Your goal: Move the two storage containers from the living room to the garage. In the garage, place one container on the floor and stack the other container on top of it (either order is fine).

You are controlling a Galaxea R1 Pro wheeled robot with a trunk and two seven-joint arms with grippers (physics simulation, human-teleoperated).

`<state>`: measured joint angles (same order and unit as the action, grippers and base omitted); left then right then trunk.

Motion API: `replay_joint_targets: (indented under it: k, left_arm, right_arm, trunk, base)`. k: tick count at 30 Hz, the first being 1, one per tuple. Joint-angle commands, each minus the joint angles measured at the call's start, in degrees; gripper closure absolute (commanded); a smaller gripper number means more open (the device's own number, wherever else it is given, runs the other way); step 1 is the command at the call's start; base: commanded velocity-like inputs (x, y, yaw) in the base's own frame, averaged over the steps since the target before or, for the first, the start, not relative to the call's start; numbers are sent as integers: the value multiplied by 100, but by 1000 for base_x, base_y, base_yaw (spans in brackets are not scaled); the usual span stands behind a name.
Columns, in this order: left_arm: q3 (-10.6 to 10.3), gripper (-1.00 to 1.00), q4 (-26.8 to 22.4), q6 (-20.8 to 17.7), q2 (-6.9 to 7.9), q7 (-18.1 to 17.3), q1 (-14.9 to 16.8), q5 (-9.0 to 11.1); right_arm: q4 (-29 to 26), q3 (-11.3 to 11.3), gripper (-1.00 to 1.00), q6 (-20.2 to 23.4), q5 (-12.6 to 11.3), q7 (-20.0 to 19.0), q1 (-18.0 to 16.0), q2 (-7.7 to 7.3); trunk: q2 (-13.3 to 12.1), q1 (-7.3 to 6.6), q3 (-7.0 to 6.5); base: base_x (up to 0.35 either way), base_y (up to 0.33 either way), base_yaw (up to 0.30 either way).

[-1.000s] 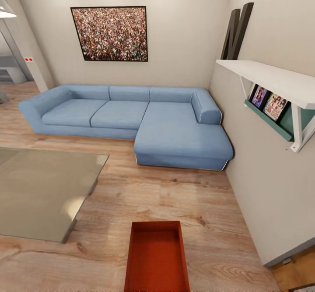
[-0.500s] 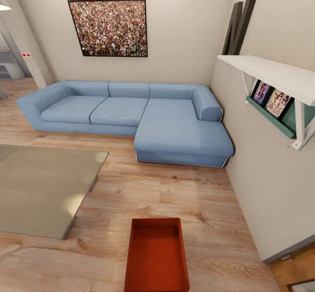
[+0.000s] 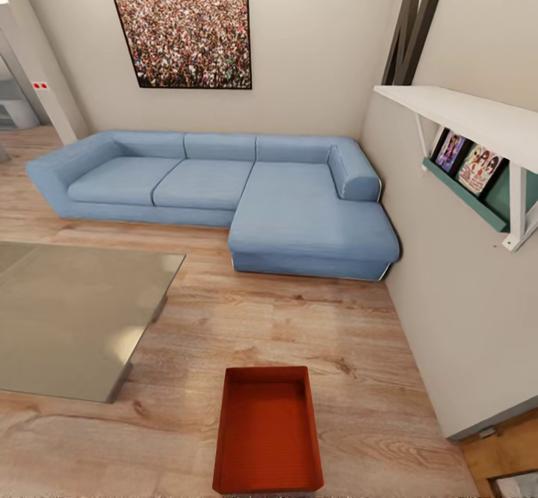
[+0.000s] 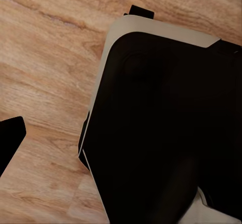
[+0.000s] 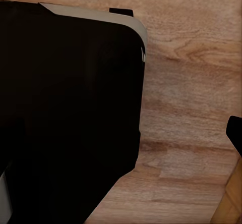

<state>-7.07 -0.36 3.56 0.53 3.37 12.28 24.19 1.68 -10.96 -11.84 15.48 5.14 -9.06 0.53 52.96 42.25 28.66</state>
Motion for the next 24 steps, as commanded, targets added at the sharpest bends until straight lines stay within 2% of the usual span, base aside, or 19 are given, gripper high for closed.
replay_joint_targets:
  k: [1, 24]
  left_arm:
    - [-49, -100, 1, 13, 0, 15, 2, 42]
    - [-50, -100, 1, 13, 0, 15, 2, 42]
  right_arm:
    - [18, -46, -100, -30, 61, 31, -7, 0]
    - [17, -46, -100, -29, 61, 31, -8, 0]
  trunk:
    - [4, 0, 14]
    - [4, 0, 226]
  base:
    - [0, 0, 0]
    - [0, 0, 0]
